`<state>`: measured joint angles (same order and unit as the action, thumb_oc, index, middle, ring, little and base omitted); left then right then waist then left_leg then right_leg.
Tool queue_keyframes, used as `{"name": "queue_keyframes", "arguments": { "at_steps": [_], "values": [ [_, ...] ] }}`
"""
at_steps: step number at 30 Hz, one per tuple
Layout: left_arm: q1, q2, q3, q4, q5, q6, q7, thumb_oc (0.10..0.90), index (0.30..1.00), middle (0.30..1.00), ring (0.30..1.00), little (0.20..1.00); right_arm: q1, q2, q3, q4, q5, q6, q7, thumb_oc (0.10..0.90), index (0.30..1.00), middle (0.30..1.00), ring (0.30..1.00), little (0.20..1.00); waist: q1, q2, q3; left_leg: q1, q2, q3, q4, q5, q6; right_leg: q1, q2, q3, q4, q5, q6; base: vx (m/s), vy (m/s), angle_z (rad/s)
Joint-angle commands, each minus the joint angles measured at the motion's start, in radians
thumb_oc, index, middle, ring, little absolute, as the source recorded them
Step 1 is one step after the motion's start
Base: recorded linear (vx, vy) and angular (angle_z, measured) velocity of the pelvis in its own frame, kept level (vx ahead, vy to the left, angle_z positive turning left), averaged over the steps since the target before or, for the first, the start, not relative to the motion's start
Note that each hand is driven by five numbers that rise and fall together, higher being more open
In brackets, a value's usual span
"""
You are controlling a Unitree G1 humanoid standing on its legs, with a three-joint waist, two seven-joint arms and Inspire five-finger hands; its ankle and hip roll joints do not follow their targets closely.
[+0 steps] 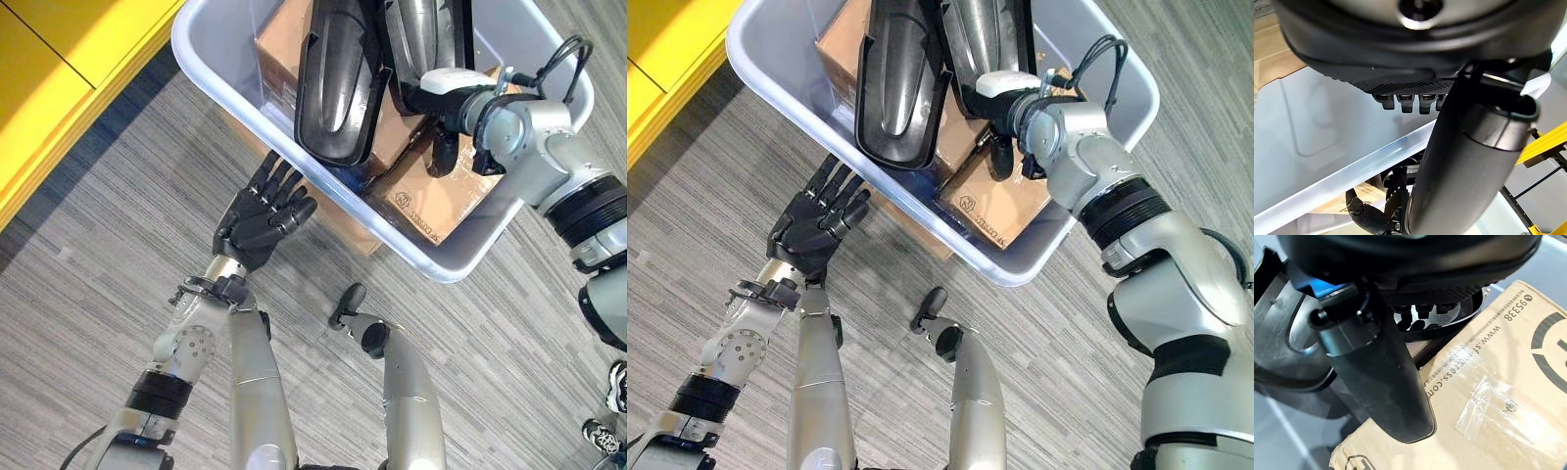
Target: Move parts from the plastic box to the shelf.
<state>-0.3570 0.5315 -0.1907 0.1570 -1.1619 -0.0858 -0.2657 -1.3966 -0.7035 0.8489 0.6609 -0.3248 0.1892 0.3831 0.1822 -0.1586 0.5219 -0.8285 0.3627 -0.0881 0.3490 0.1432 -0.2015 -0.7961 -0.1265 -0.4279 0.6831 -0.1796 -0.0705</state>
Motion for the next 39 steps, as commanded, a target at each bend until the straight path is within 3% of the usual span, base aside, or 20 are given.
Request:
{"name": "queue_keyframes", "arguments": {
  "at_steps": [1,7,9,11,16,21,23,29,34,39],
  "values": [
    [-0.045,-0.025,-0.002,-0.098,0.037,-0.028,-0.021,0.900,1.000,1.000,1.000,1.000,0.069,0.058,0.012,-0.054,0.022,-0.027,0.023,0.900,1.000,1.000,1.000,1.000,0.047,-0.015,-0.002,0.004,0.042,0.030,0.018,-0.045,0.056,0.056,-0.007,0.013,0.047,0.005,0.130,0.05,-0.002,-0.05],
    [-0.075,-0.039,-0.012,-0.068,0.053,-0.033,0.003,0.900,1.000,1.000,1.000,1.000,0.043,0.091,-0.003,-0.012,0.080,-0.051,-0.053,0.900,1.000,1.000,1.000,1.000,0.059,-0.030,-0.002,0.032,0.044,0.024,0.031,-0.053,0.061,0.097,0.004,0.007,0.058,-0.002,0.124,0.04,0.005,0.01],
    [-0.086,-0.050,-0.021,-0.056,0.064,-0.036,0.009,0.900,1.000,1.000,1.000,1.000,0.033,0.095,-0.011,-0.012,0.094,-0.099,-0.111,0.900,1.000,1.000,1.000,1.000,0.060,-0.034,-0.002,0.049,0.047,0.026,0.030,-0.052,0.061,0.118,0.008,0.002,0.057,-0.004,0.120,0.02,0.010,0.01],
    [-0.090,-0.057,-0.027,-0.055,0.069,-0.042,0.018,0.900,1.000,1.000,1.000,1.000,0.034,0.094,-0.019,-0.022,0.074,-0.104,-0.159,0.900,1.000,1.000,1.000,1.000,0.059,-0.034,-0.002,0.057,0.047,0.028,0.031,-0.053,0.062,0.127,0.009,0.003,0.057,-0.005,0.120,0.01,0.010,0.02],
    [-0.121,-0.076,-0.047,-0.032,0.074,-0.059,0.039,0.900,1.000,1.000,1.000,1.000,-0.011,0.085,-0.041,-0.013,0.002,-0.072,-0.382,0.900,1.000,1.000,1.000,1.000,0.052,-0.027,-0.002,0.064,0.045,0.030,0.042,-0.060,0.066,0.136,0.007,0.010,0.054,-0.002,0.120,-0.01,0.034,0.01],
    [-0.141,-0.097,-0.060,-0.019,0.073,-0.080,0.060,0.900,1.000,1.000,1.000,1.000,-0.044,0.059,-0.087,-0.029,-0.036,-0.038,-0.525,0.900,1.000,1.000,1.000,1.000,0.039,-0.021,-0.002,0.073,0.040,0.038,0.047,-0.066,0.066,0.144,0.010,0.022,0.047,-0.004,0.121,-0.03,0.055,0.00],
    [-0.153,-0.109,-0.070,-0.018,0.076,-0.088,0.077,0.900,1.000,1.000,1.000,1.000,-0.047,0.046,-0.116,-0.048,-0.069,0.005,-0.594,0.900,1.000,1.000,1.000,1.000,0.029,-0.018,-0.002,0.079,0.039,0.044,0.049,-0.070,0.067,0.147,0.009,0.027,0.045,-0.005,0.122,-0.04,0.045,-0.01],
    [-0.166,-0.128,-0.087,-0.004,0.084,-0.106,0.078,0.900,1.000,1.000,1.000,1.000,-0.056,0.044,-0.142,-0.051,-0.148,0.084,-0.676,0.900,1.000,1.000,1.000,1.000,0.020,-0.010,-0.002,0.089,0.036,0.053,0.048,-0.074,0.068,0.156,0.012,0.037,0.035,-0.008,0.121,-0.03,0.025,0.01],
    [-0.183,-0.144,-0.107,0.002,0.083,-0.125,0.088,0.900,1.000,1.000,1.000,1.000,-0.064,0.043,-0.160,-0.019,-0.078,0.174,-0.778,0.900,1.000,1.000,1.000,1.000,0.012,0.000,-0.002,0.095,0.029,0.062,0.048,-0.081,0.070,0.158,0.014,0.050,0.023,-0.009,0.121,-0.03,0.022,-0.01],
    [-0.188,-0.158,-0.115,-0.008,0.083,-0.137,0.094,0.900,1.000,1.000,1.000,1.000,-0.040,0.056,-0.191,-0.014,0.047,0.155,-0.864,0.900,1.000,1.000,1.000,1.000,0.002,0.008,-0.002,0.102,0.024,0.073,0.040,-0.084,0.071,0.157,0.016,0.064,0.009,-0.009,0.121,-0.05,0.056,-0.05]
  ]
}}
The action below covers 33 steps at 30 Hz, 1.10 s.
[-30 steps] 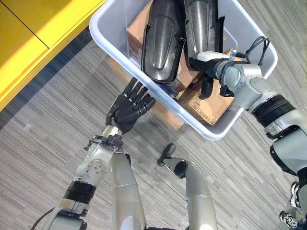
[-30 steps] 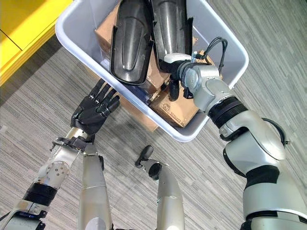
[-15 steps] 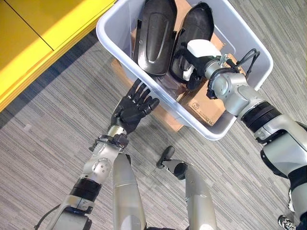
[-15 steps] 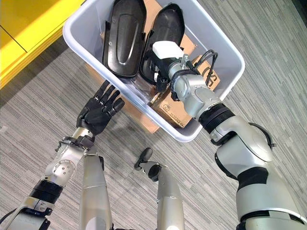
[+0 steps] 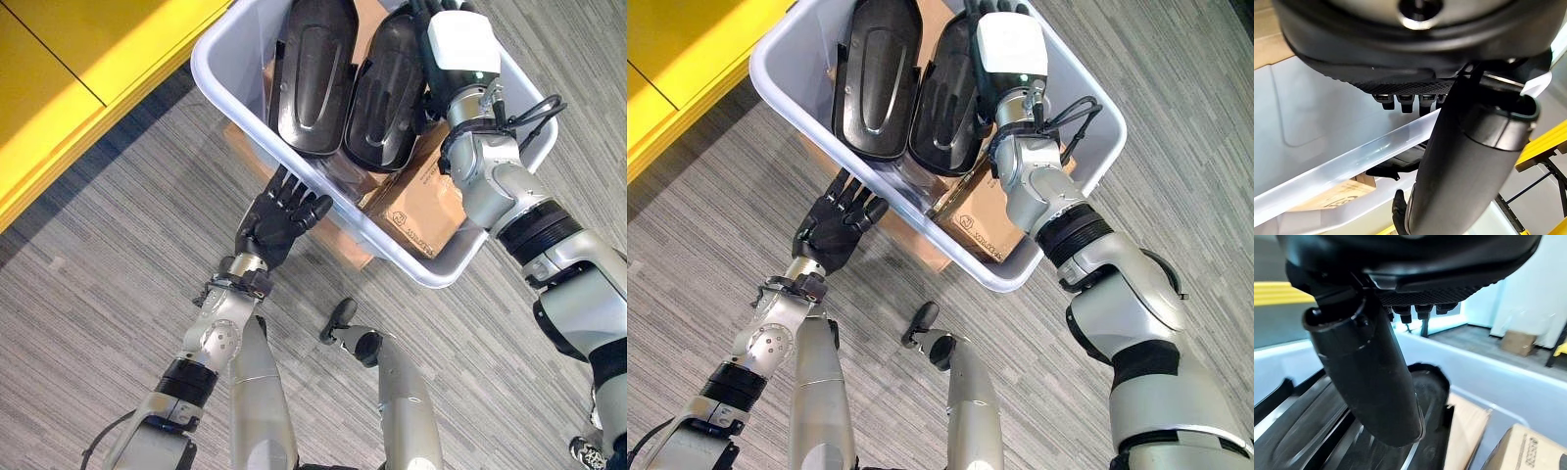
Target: Move parts from the plastic box to the shelf.
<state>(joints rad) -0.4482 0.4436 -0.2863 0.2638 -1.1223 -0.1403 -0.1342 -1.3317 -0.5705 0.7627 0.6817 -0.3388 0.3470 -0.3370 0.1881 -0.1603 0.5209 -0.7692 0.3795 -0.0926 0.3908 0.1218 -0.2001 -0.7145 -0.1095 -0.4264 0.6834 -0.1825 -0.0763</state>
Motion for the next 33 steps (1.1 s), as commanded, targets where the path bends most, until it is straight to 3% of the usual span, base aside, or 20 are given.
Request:
{"name": "queue_keyframes", "arguments": {
  "at_steps": [1,2,6,11,19,20,23,25,33],
  "values": [
    [-0.100,-0.074,-0.024,-0.117,0.041,-0.092,-0.032,0.900,1.000,1.000,1.000,1.000,-0.092,-0.068,-0.127,-0.044,0.070,-0.022,-0.157,0.900,1.000,1.000,1.000,1.000,-0.011,0.013,-0.001,0.042,0.005,0.083,-0.002,-0.064,0.069,0.071,-0.001,0.068,0.006,-0.006,0.128,-0.10,0.145,-0.05],
    [-0.103,-0.088,-0.030,-0.140,0.042,-0.110,-0.004,0.900,1.000,1.000,1.000,1.000,-0.036,-0.059,-0.187,-0.126,0.113,-0.071,-0.204,0.900,1.000,1.000,1.000,1.000,-0.033,0.020,-0.001,0.046,0.003,0.098,-0.006,-0.070,0.069,0.065,0.000,0.087,-0.007,-0.003,0.132,-0.10,0.149,-0.04],
    [-0.094,-0.105,-0.028,-0.172,0.053,-0.127,0.026,0.900,1.000,1.000,1.000,1.000,0.070,-0.059,-0.284,-0.306,0.126,-0.095,-0.207,0.900,1.000,1.000,1.000,1.000,-0.065,0.023,-0.001,0.063,0.002,0.123,-0.013,-0.078,0.071,0.061,0.000,0.114,-0.020,-0.001,0.138,-0.07,0.133,-0.10],
    [-0.078,-0.149,-0.021,-0.241,0.090,-0.156,0.095,0.900,1.000,1.000,1.000,1.000,0.312,-0.036,-0.445,-0.657,0.031,-0.177,-0.131,0.900,1.000,1.000,1.000,1.000,-0.135,0.032,-0.001,0.064,0.006,0.176,-0.014,-0.075,0.080,0.030,-0.002,0.156,-0.050,0.026,0.138,-0.09,0.150,-0.07],
    [-0.046,-0.201,-0.010,-0.309,0.136,-0.175,0.140,0.900,1.000,1.000,1.000,1.000,0.542,0.003,-0.533,-0.931,-0.017,-0.304,-0.014,0.900,1.000,1.000,1.000,1.000,-0.199,0.053,-0.001,0.100,-0.012,0.224,0.016,-0.137,0.074,0.031,-0.019,0.215,-0.064,0.013,0.159,-0.04,0.131,-0.12],
    [-0.049,-0.200,-0.009,-0.315,0.136,-0.175,0.143,0.900,1.000,1.000,1.000,1.000,0.546,0.003,-0.540,-0.945,-0.023,-0.308,-0.009,0.900,1.000,1.000,1.000,1.000,-0.199,0.054,-0.001,0.085,-0.010,0.235,0.012,-0.116,0.083,0.014,-0.018,0.212,-0.071,0.031,0.151,-0.09,0.103,-0.11],
    [-0.022,-0.200,0.000,-0.346,0.121,-0.180,0.151,0.900,1.000,1.000,1.000,1.000,0.604,0.006,-0.550,-1.019,-0.083,-0.372,0.028,0.900,1.000,1.000,1.000,1.000,-0.213,0.073,-0.001,0.101,-0.030,0.243,0.027,-0.152,0.081,0.019,-0.030,0.240,-0.069,0.015,0.163,-0.05,0.170,-0.20],
    [-0.023,-0.191,0.004,-0.356,0.113,-0.176,0.153,0.900,1.000,1.000,1.000,1.000,0.601,-0.002,-0.552,-1.035,-0.099,-0.406,0.041,0.900,1.000,1.000,1.000,1.000,-0.213,0.078,-0.001,0.084,-0.032,0.258,0.021,-0.131,0.092,-0.002,-0.033,0.238,-0.081,0.038,0.157,-0.07,0.048,-0.01],
    [0.005,-0.167,0.007,-0.374,0.064,-0.160,0.112,0.900,1.000,1.000,1.000,1.000,0.568,-0.007,-0.480,-1.051,-0.195,-0.421,0.125,0.900,1.000,1.000,1.000,1.000,-0.186,0.089,-0.001,0.074,-0.054,0.254,0.014,-0.129,0.101,-0.005,-0.050,0.231,-0.096,0.047,0.156,-0.01,0.007,-0.03]
  ]
}}
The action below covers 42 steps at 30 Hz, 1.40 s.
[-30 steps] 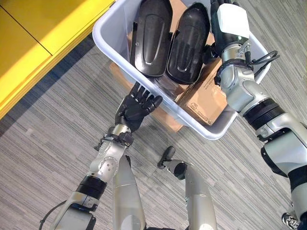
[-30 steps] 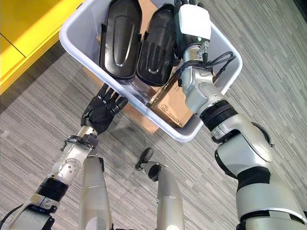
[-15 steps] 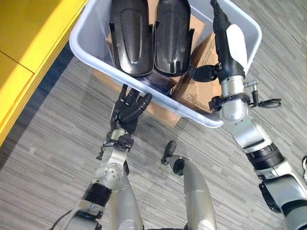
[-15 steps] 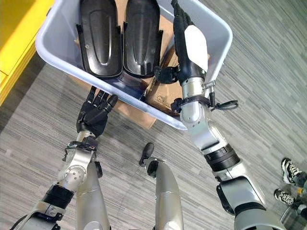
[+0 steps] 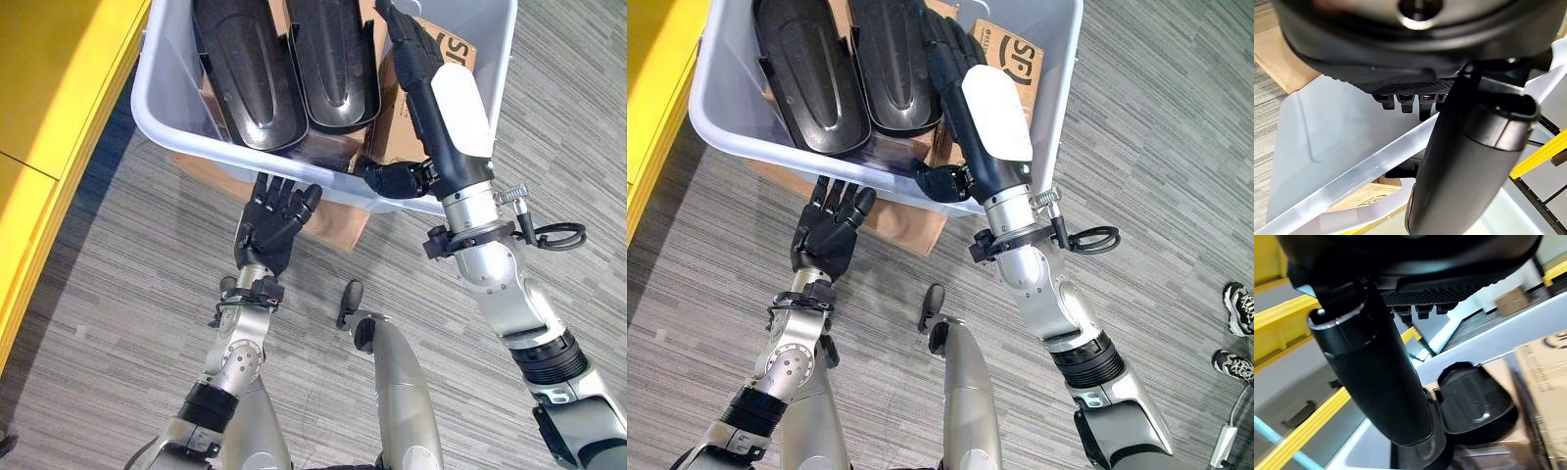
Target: Move parts from the plastic box to the shelf.
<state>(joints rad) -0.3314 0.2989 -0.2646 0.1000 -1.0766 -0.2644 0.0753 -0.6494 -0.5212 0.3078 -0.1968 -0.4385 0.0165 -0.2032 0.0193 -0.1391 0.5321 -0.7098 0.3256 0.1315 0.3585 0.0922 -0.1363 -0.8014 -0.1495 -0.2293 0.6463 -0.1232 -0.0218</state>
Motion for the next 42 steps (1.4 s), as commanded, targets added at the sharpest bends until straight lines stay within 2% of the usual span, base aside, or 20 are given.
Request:
{"name": "queue_keyframes", "arguments": {
  "at_steps": [1,3,7,8,9,10,11,13,17,21,22,27,28,30,31,32,35,36,37,42],
  "values": [
    [-0.112,-0.024,-0.019,-0.211,0.016,-0.031,-0.107,0.900,1.000,1.000,1.000,1.000,-0.126,-0.050,0.000,-0.168,-0.142,-0.085,-0.021,0.900,1.000,1.000,1.000,1.000,-0.011,0.070,-0.012,0.010,-0.002,0.029,0.043,-0.095,0.039,0.079,-0.013,0.032,-0.064,-0.008,0.102,0.00,0.000,0.00],
    [-0.105,-0.022,-0.031,-0.211,0.012,-0.030,-0.110,0.900,1.000,1.000,1.000,1.000,-0.148,-0.045,0.040,-0.138,-0.218,-0.073,-0.049,0.900,1.000,1.000,1.000,1.000,-0.001,0.075,-0.012,0.028,-0.013,0.020,0.041,-0.116,0.031,0.097,-0.020,0.031,-0.065,-0.026,0.110,0.00,-0.010,0.06],
    [-0.124,-0.019,-0.037,-0.189,-0.005,-0.029,-0.132,0.900,1.000,1.000,1.000,1.000,-0.232,-0.045,0.089,-0.064,-0.283,-0.044,-0.098,0.900,1.000,1.000,1.000,1.000,0.020,0.084,-0.012,0.000,-0.020,0.019,0.034,-0.088,0.043,0.074,-0.027,0.012,-0.071,-0.004,0.097,-0.01,-0.011,0.08],
    [-0.119,-0.019,-0.042,-0.184,-0.008,-0.028,-0.132,0.900,1.000,1.000,1.000,1.000,-0.234,-0.043,0.096,-0.055,-0.296,-0.038,-0.104,0.900,1.000,1.000,1.000,1.000,0.021,0.084,-0.012,0.020,-0.024,0.010,0.042,-0.113,0.034,0.095,-0.029,0.018,-0.062,-0.025,0.107,0.00,0.000,0.00],
    [-0.132,-0.017,-0.043,-0.178,-0.010,-0.028,-0.138,0.900,1.000,1.000,1.000,1.000,-0.264,-0.046,0.107,-0.035,-0.317,-0.017,-0.113,0.900,1.000,1.000,1.000,1.000,0.028,0.085,-0.012,-0.004,-0.023,0.015,0.034,-0.085,0.043,0.074,-0.030,0.006,-0.068,-0.003,0.096,0.06,-0.006,0.05],
    [-0.127,-0.019,-0.046,-0.175,-0.011,-0.027,-0.139,0.900,1.000,1.000,1.000,1.000,-0.264,-0.044,0.114,-0.028,-0.329,-0.007,-0.114,0.900,1.000,1.000,1.000,1.000,0.028,0.085,-0.012,0.016,-0.028,0.006,0.041,-0.109,0.035,0.093,-0.032,0.012,-0.058,-0.024,0.106,-0.06,-0.017,0.07],
    [-0.135,-0.017,-0.045,-0.171,-0.013,-0.027,-0.146,0.900,1.000,1.000,1.000,1.000,-0.284,-0.046,0.118,-0.014,-0.345,0.008,-0.113,0.900,1.000,1.000,1.000,1.000,0.033,0.085,-0.012,-0.006,-0.025,0.012,0.037,-0.086,0.044,0.073,-0.033,0.003,-0.064,-0.005,0.096,0.00,-0.014,0.09],
    [-0.135,-0.013,-0.050,-0.164,-0.022,-0.020,-0.146,0.900,1.000,1.000,1.000,1.000,-0.312,-0.055,0.137,0.030,-0.358,0.038,-0.125,0.900,1.000,1.000,1.000,1.000,0.040,0.084,-0.012,0.005,-0.031,-0.001,0.044,-0.104,0.038,0.085,-0.036,0.005,-0.053,-0.022,0.102,0.00,-0.021,0.09],
    [-0.155,-0.011,-0.052,-0.145,0.004,0.012,-0.124,0.900,1.000,1.000,1.000,1.000,-0.353,-0.069,0.156,0.075,-0.382,0.091,-0.120,0.900,1.000,1.000,1.000,1.000,0.049,0.080,-0.012,-0.015,-0.030,0.000,0.039,-0.082,0.047,0.073,-0.038,-0.013,-0.060,-0.003,0.096,-0.01,-0.027,0.07],
    [-0.149,-0.016,-0.060,-0.118,0.038,0.011,-0.039,0.900,1.000,1.000,1.000,1.000,-0.348,-0.070,0.171,0.104,-0.373,0.150,-0.131,0.900,1.000,1.000,1.000,1.000,0.051,0.076,-0.012,0.003,-0.035,-0.012,0.050,-0.110,0.040,0.094,-0.040,-0.010,-0.047,-0.026,0.107,0.02,-0.014,0.01],
    [-0.154,-0.014,-0.057,-0.102,0.080,0.015,-0.008,0.900,1.000,1.000,1.000,1.000,-0.354,-0.069,0.172,0.116,-0.373,0.165,-0.152,0.900,1.000,1.000,1.000,1.000,0.055,0.075,-0.012,-0.017,-0.033,-0.005,0.045,-0.088,0.049,0.076,-0.039,-0.020,-0.053,-0.007,0.098,0.06,-0.027,0.02],
    [-0.125,-0.021,-0.052,-0.028,0.102,0.073,-0.026,0.900,1.000,1.000,1.000,1.000,-0.337,-0.064,0.167,0.163,-0.350,0.189,-0.191,0.900,1.000,1.000,1.000,1.000,0.060,0.075,-0.012,-0.001,-0.036,-0.019,0.049,-0.111,0.042,0.094,-0.044,-0.022,-0.044,-0.028,0.109,0.00,-0.029,0.04],
    [-0.115,-0.022,-0.053,-0.020,0.082,0.063,0.003,0.900,1.000,1.000,1.000,1.000,-0.341,-0.069,0.160,0.169,-0.341,0.191,-0.190,0.900,1.000,1.000,1.000,1.000,0.063,0.078,-0.012,-0.021,-0.033,-0.013,0.042,-0.086,0.050,0.077,-0.042,-0.031,-0.050,-0.009,0.097,-0.05,-0.020,0.03],
    [-0.090,-0.038,-0.050,0.015,0.032,0.008,-0.023,0.900,1.000,1.000,1.000,1.000,-0.336,-0.064,0.174,0.172,-0.330,0.212,-0.190,0.900,1.000,1.000,1.000,1.000,0.063,0.077,-0.012,0.003,-0.036,-0.020,0.045,-0.110,0.042,0.096,-0.041,-0.022,-0.041,-0.029,0.109,0.00,0.000,0.00],
    [-0.090,-0.043,-0.040,0.011,0.008,-0.002,-0.045,0.900,1.000,1.000,1.000,1.000,-0.339,-0.065,0.174,0.169,-0.329,0.217,-0.192,0.900,1.000,1.000,1.000,1.000,0.064,0.078,-0.012,-0.017,-0.031,-0.011,0.037,-0.086,0.051,0.075,-0.041,-0.029,-0.047,-0.012,0.099,0.07,0.015,-0.01],
    [-0.073,-0.044,-0.030,-0.001,-0.010,0.004,-0.051,0.900,1.000,1.000,1.000,1.000,-0.322,-0.063,0.176,0.171,-0.322,0.224,-0.190,0.900,1.000,1.000,1.000,1.000,0.063,0.078,-0.012,0.005,-0.033,-0.016,0.046,-0.114,0.042,0.096,-0.046,-0.021,-0.034,-0.038,0.109,-0.06,0.006,0.00],
    [-0.078,-0.037,-0.014,-0.022,-0.024,0.041,-0.051,0.900,1.000,1.000,1.000,1.000,-0.319,-0.069,0.166,0.179,-0.312,0.225,-0.191,0.900,1.000,1.000,1.000,1.000,0.068,0.080,-0.012,-0.017,-0.030,-0.011,0.040,-0.089,0.052,0.076,-0.046,-0.032,-0.040,-0.017,0.097,0.02,-0.007,0.01],
    [-0.062,-0.042,-0.016,-0.015,-0.050,0.059,-0.057,0.900,1.000,1.000,1.000,1.000,-0.301,-0.070,0.166,0.196,-0.295,0.216,-0.203,0.900,1.000,1.000,1.000,1.000,0.067,0.079,-0.012,0.008,-0.032,-0.017,0.049,-0.116,0.043,0.101,-0.049,-0.028,-0.028,-0.041,0.107,0.02,-0.028,0.03],
    [-0.059,-0.054,-0.021,-0.008,-0.138,0.037,-0.087,0.900,1.000,1.000,1.000,1.000,-0.296,-0.070,0.166,0.205,-0.284,0.210,-0.208,0.900,1.000,1.000,1.000,1.000,0.066,0.078,-0.012,0.011,-0.031,-0.017,0.049,-0.117,0.044,0.104,-0.049,-0.029,-0.029,-0.041,0.107,0.08,-0.024,0.05],
    [-0.036,-0.071,-0.012,-0.009,-0.148,0.026,0.011,0.900,1.000,1.000,1.000,1.000,-0.289,-0.060,0.177,0.210,-0.279,0.225,-0.206,0.900,1.000,1.000,1.000,1.000,0.066,0.077,-0.012,0.014,-0.030,-0.017,0.048,-0.116,0.042,0.107,-0.044,-0.025,-0.030,-0.042,0.108,0.00,-0.003,0.01]
  ]
}}
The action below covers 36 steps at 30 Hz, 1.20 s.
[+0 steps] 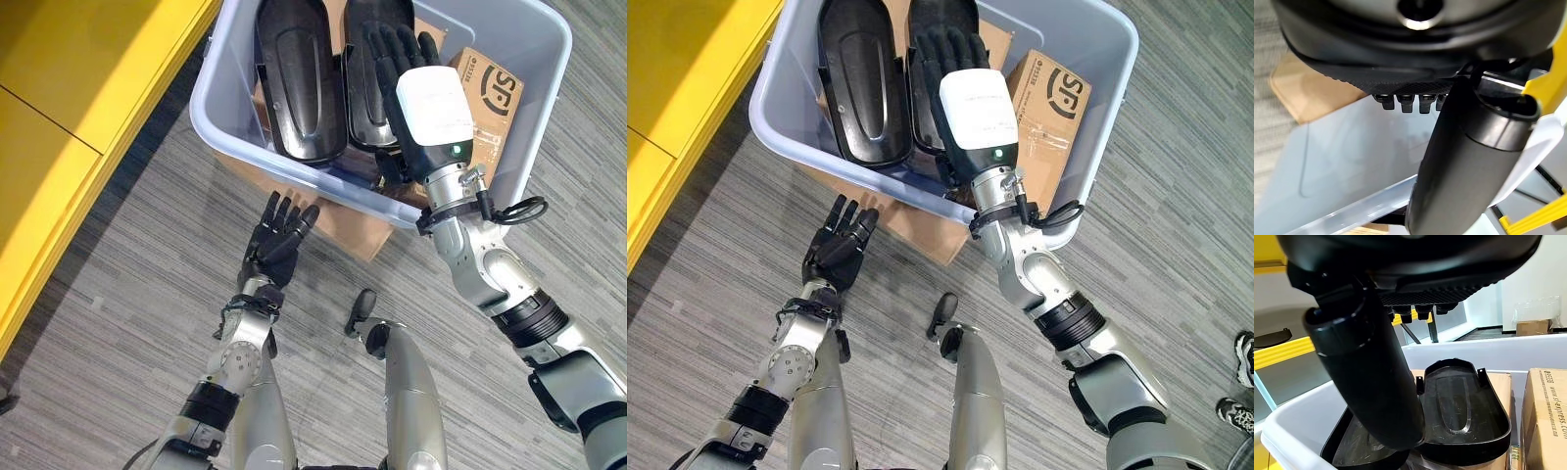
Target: Move parts from the plastic box to the shelf.
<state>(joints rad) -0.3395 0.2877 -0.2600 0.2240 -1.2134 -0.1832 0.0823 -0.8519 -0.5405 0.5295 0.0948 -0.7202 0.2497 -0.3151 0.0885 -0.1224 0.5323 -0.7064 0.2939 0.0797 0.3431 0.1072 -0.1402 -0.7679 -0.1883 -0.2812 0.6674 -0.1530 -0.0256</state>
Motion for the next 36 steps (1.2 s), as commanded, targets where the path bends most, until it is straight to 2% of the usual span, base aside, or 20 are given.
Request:
{"name": "queue_keyframes", "arguments": {
  "at_steps": [1,6,7,11,13,16,17,18,21,22,23,26,36],
  "values": [
    [-0.025,-0.068,-0.008,-0.118,-0.014,-0.085,0.017,0.900,1.000,1.000,1.000,1.000,-0.087,-0.041,-0.042,-0.078,0.009,-0.006,-0.091,0.900,1.000,1.000,1.000,1.000,-0.005,0.058,-0.012,0.009,0.003,0.036,0.066,-0.133,0.045,0.071,-0.005,0.028,-0.048,-0.015,0.112,0.00,0.000,0.00],
    [-0.032,-0.063,0.020,-0.111,0.035,-0.124,0.035,0.900,1.000,1.000,1.000,1.000,-0.083,-0.051,-0.043,-0.072,0.040,-0.010,-0.088,0.900,1.000,1.000,1.000,1.000,-0.006,0.056,-0.012,0.001,0.004,0.038,0.073,-0.135,0.047,0.064,-0.007,0.028,-0.042,-0.018,0.110,0.00,0.000,0.00],
    [-0.038,-0.057,0.025,-0.115,0.067,-0.153,0.045,0.900,1.000,1.000,1.000,1.000,-0.081,-0.053,-0.043,-0.067,0.055,-0.011,-0.088,0.900,1.000,1.000,1.000,1.000,-0.005,0.055,-0.012,0.000,0.005,0.039,0.075,-0.135,0.047,0.064,-0.009,0.026,-0.042,-0.018,0.110,0.00,0.000,0.00],
    [-0.054,-0.051,0.039,-0.127,0.085,-0.198,0.084,0.900,1.000,1.000,1.000,1.000,-0.066,-0.040,-0.041,-0.050,0.080,-0.015,-0.088,0.900,1.000,1.000,1.000,1.000,-0.002,0.055,-0.012,0.000,0.000,0.035,0.078,-0.138,0.046,0.066,-0.010,0.024,-0.041,-0.017,0.111,0.00,0.000,0.00],
    [-0.066,-0.050,0.046,-0.125,0.095,-0.211,0.094,0.900,1.000,1.000,1.000,1.000,-0.073,-0.036,-0.044,-0.046,0.082,-0.015,-0.087,0.900,1.000,1.000,1.000,1.000,0.000,0.056,-0.012,-0.022,0.003,0.041,0.070,-0.110,0.054,0.046,-0.008,0.015,-0.051,0.005,0.099,-0.05,-0.011,0.01],
    [-0.070,-0.051,0.063,-0.111,0.106,-0.248,0.141,0.900,1.000,1.000,1.000,1.000,-0.056,-0.016,-0.039,-0.039,0.082,-0.004,-0.079,0.900,1.000,1.000,1.000,1.000,0.001,0.057,-0.012,-0.026,0.000,0.039,0.073,-0.113,0.055,0.041,-0.009,0.014,-0.046,0.003,0.099,0.01,-0.003,0.01],
    [-0.061,-0.053,0.066,-0.108,0.112,-0.254,0.155,0.900,1.000,1.000,1.000,1.000,-0.043,-0.010,-0.035,-0.033,0.083,-0.002,-0.075,0.900,1.000,1.000,1.000,1.000,0.001,0.056,-0.012,-0.004,-0.004,0.032,0.082,-0.140,0.046,0.062,-0.012,0.022,-0.035,-0.021,0.110,0.00,0.000,0.00],
    [-0.070,-0.050,0.071,-0.110,0.122,-0.260,0.174,0.900,1.000,1.000,1.000,1.000,-0.050,-0.011,-0.036,-0.031,0.082,0.000,-0.073,0.900,1.000,1.000,1.000,1.000,0.003,0.056,-0.012,-0.026,-0.001,0.039,0.073,-0.114,0.055,0.042,-0.010,0.013,-0.044,0.001,0.099,0.00,0.000,0.00],
    [-0.053,-0.044,0.085,-0.098,0.179,-0.286,0.283,0.900,1.000,1.000,1.000,1.000,-0.033,0.006,-0.020,-0.003,0.093,0.010,-0.075,0.900,1.000,1.000,1.000,1.000,0.010,0.055,-0.012,-0.009,-0.006,0.026,0.083,-0.140,0.046,0.061,-0.013,0.016,-0.033,-0.022,0.110,0.03,-0.037,0.01],
    [-0.061,-0.042,0.089,-0.099,0.190,-0.292,0.299,0.900,1.000,1.000,1.000,1.000,-0.041,0.005,-0.021,0.001,0.094,0.010,-0.079,0.900,1.000,1.000,1.000,1.000,0.012,0.056,-0.012,-0.032,-0.003,0.032,0.074,-0.113,0.054,0.040,-0.011,0.007,-0.043,0.000,0.099,0.01,-0.036,0.01],
    [-0.043,-0.035,0.104,-0.086,0.190,-0.300,0.311,0.900,1.000,1.000,1.000,1.000,-0.030,0.016,-0.008,0.019,0.111,0.017,-0.083,0.900,1.000,1.000,1.000,1.000,0.016,0.056,-0.012,-0.013,-0.007,0.022,0.083,-0.140,0.044,0.059,-0.013,0.013,-0.032,-0.023,0.111,0.00,-0.035,0.01],
    [-0.028,-0.023,0.137,-0.066,0.224,-0.283,0.359,0.900,1.000,1.000,1.000,1.000,-0.027,0.024,0.002,0.054,0.120,0.011,-0.109,0.900,1.000,1.000,1.000,1.000,0.025,0.059,-0.012,-0.019,-0.008,0.018,0.080,-0.136,0.044,0.054,-0.016,0.008,-0.031,-0.024,0.109,0.02,-0.023,0.01],
    [-0.008,-0.019,0.169,-0.003,0.128,-0.256,0.220,0.900,1.000,1.000,1.000,1.000,-0.080,0.029,0.034,0.161,0.108,0.017,-0.184,0.900,1.000,1.000,1.000,1.000,0.043,0.079,-0.012,-0.032,-0.014,0.018,0.071,-0.127,0.044,0.032,-0.029,0.002,-0.025,-0.023,0.110,0.00,0.000,0.00]
  ]
}}
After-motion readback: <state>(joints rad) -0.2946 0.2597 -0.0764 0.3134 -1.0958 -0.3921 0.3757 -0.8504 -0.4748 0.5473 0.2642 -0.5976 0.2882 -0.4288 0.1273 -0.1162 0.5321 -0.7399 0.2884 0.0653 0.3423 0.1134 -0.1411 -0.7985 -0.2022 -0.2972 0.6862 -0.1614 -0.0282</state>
